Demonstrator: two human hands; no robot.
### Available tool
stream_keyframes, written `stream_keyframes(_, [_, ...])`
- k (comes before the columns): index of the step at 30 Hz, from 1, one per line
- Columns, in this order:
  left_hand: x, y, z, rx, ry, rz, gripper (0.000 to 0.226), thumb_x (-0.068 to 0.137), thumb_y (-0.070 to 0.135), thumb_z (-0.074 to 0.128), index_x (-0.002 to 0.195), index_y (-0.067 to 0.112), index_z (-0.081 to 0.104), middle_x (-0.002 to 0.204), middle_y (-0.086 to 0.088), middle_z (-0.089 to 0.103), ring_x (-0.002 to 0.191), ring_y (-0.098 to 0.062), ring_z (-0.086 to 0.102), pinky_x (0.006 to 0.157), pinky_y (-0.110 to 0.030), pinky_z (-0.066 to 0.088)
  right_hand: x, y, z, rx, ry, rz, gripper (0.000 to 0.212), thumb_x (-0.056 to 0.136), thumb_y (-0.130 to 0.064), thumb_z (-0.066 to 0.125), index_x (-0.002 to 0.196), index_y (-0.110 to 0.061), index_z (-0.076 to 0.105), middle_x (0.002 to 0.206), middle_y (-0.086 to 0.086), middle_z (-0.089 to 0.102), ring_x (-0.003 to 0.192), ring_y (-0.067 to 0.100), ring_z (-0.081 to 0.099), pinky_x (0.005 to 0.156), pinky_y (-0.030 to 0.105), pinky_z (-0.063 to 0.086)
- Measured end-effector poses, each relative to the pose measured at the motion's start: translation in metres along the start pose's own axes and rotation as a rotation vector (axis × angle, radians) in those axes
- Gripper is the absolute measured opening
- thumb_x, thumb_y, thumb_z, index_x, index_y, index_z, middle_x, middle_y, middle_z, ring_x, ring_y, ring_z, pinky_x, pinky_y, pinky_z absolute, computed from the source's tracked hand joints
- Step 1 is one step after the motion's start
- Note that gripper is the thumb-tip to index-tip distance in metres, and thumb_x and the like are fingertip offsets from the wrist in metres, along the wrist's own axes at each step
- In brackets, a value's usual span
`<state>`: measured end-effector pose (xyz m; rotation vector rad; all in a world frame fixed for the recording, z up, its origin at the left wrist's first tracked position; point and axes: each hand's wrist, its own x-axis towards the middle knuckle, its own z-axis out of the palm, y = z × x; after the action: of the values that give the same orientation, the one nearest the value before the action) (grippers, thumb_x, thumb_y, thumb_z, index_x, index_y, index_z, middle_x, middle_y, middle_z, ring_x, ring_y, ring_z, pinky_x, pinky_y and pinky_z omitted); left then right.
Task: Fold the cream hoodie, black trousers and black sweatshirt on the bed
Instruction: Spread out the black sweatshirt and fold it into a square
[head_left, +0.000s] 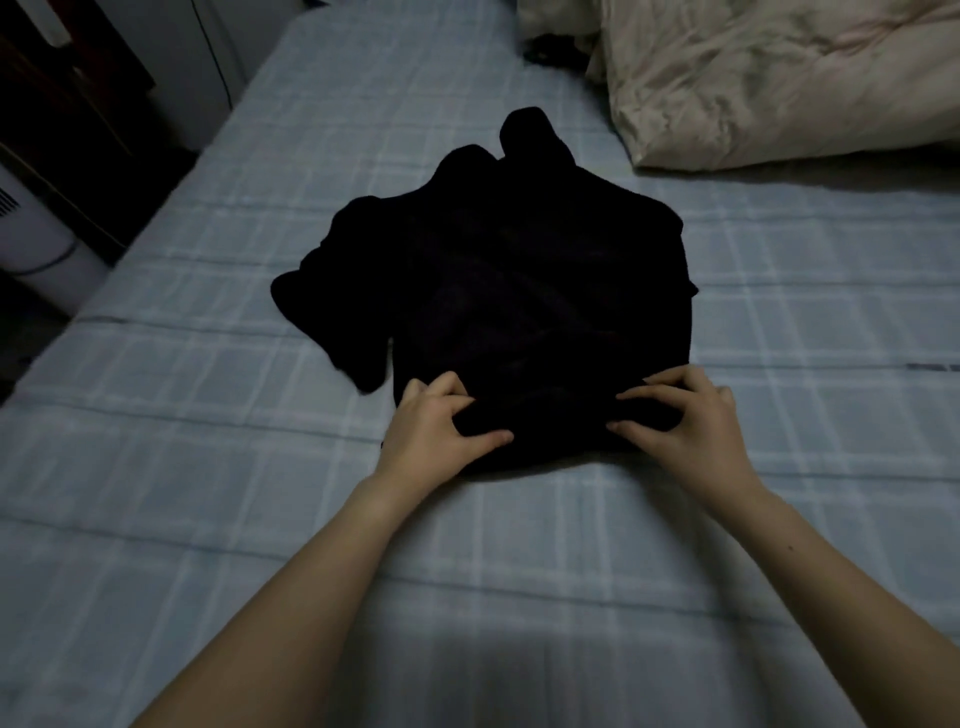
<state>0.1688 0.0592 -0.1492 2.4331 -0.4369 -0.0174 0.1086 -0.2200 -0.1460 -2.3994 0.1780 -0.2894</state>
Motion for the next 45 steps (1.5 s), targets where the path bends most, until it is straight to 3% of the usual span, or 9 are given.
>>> stream_keyframes(6, [-0.097,0.014,-0.030,-0.131,-0.073,-0.096,0.034,0.057,0.082,0.062,0.072,0.052,0.063,0.094,0.020,0.051,0.090,-0.001,0.045,0.068,-0.013,0.034,-0.083,-0.045,-0.032,0.103,-0.122,0.012,0.033,0.065,-0.034,0.088,0.085,-0.051,0.068,0.102,-0.010,0.056,0.104,0.018,0.056,0.099,0.043,0.043])
stream_keyframes(11, [-0.185,0.024,-0.055,-0.116,-0.072,-0.131,0.052,0.054,0.084,0.058,0.081,0.041,0.073,0.091,0.019,0.051,0.088,-0.004,0.046,0.068,-0.013,0.034,-0.170,-0.080,-0.044,0.149,-0.151,0.081,0.033,0.065,-0.031,0.089,0.085,-0.048,0.070,0.101,-0.016,0.054,0.103,0.011,0.057,0.099,0.049,0.043])
stream_keyframes(18, [-0.317,0.045,-0.088,-0.031,-0.145,-0.146,0.061,0.056,0.087,0.053,0.087,0.040,0.074,0.096,0.026,0.049,0.091,0.003,0.042,0.066,-0.010,0.032,-0.309,-0.118,-0.062,0.156,-0.183,0.129,0.037,0.066,-0.031,0.090,0.087,-0.052,0.068,0.100,-0.014,0.055,0.103,0.021,0.056,0.097,0.042,0.046])
stream_keyframes(23, [-0.431,0.056,-0.087,0.040,-0.201,-0.150,0.057,0.061,0.083,0.057,0.092,0.038,0.075,0.090,0.028,0.046,0.089,0.000,0.040,0.062,-0.009,0.032,-0.427,-0.131,-0.071,0.053,-0.220,0.190,0.030,0.066,-0.033,0.089,0.089,-0.043,0.074,0.102,-0.012,0.055,0.102,0.021,0.053,0.094,0.011,0.032])
stream_keyframes(25, [-0.478,0.058,-0.081,0.057,-0.212,-0.155,0.058,0.062,0.082,0.056,0.091,0.036,0.076,0.089,0.029,0.045,0.087,-0.002,0.038,0.061,-0.009,0.032,-0.476,-0.132,-0.072,0.014,-0.225,0.181,0.029,0.065,-0.030,0.090,0.090,-0.036,0.077,0.101,-0.009,0.057,0.098,0.021,0.055,0.092,0.012,0.031])
stream_keyframes(30, [-0.562,0.060,-0.074,0.130,-0.364,-0.166,0.062,0.068,0.078,0.057,0.110,0.035,0.072,0.113,0.022,0.044,0.103,-0.011,0.035,0.080,-0.026,0.048,-0.571,-0.139,-0.068,-0.048,-0.290,0.318,0.030,0.070,-0.027,0.087,0.098,-0.031,0.078,0.109,-0.008,0.055,0.104,0.024,0.050,0.088,0.010,0.029])
stream_keyframes(34, [-0.569,0.071,-0.092,0.231,-0.538,-0.181,0.080,0.068,0.086,0.043,0.135,0.043,0.049,0.140,0.015,0.033,0.123,-0.016,0.030,0.102,-0.035,0.039,-0.578,-0.150,-0.079,-0.217,-0.526,0.376,0.040,0.083,-0.048,0.072,0.120,-0.034,0.068,0.136,-0.011,0.042,0.125,0.023,0.039,0.101,0.027,0.033])
stream_keyframes(39, [-0.500,0.085,-0.104,0.199,-0.109,-0.055,0.062,0.093,0.056,0.045,0.147,0.028,0.039,0.153,-0.004,0.034,0.139,-0.025,0.028,0.114,-0.045,0.028,-0.524,-0.180,-0.082,-0.216,-0.153,0.110,0.038,0.092,-0.037,0.060,0.127,-0.022,0.063,0.138,-0.001,0.051,0.132,0.026,0.041,0.106,0.048,0.042])
stream_keyframes(45, [-0.395,0.077,-0.042,0.404,-0.084,0.025,0.063,0.100,0.048,0.032,0.155,0.022,0.018,0.163,-0.002,0.015,0.151,-0.023,0.007,0.122,-0.048,0.003,-0.403,-0.165,-0.022,-0.463,-0.178,-0.076,0.059,0.097,-0.050,0.031,0.154,-0.036,0.027,0.163,-0.002,0.023,0.152,0.027,0.013,0.121,0.052,0.011])
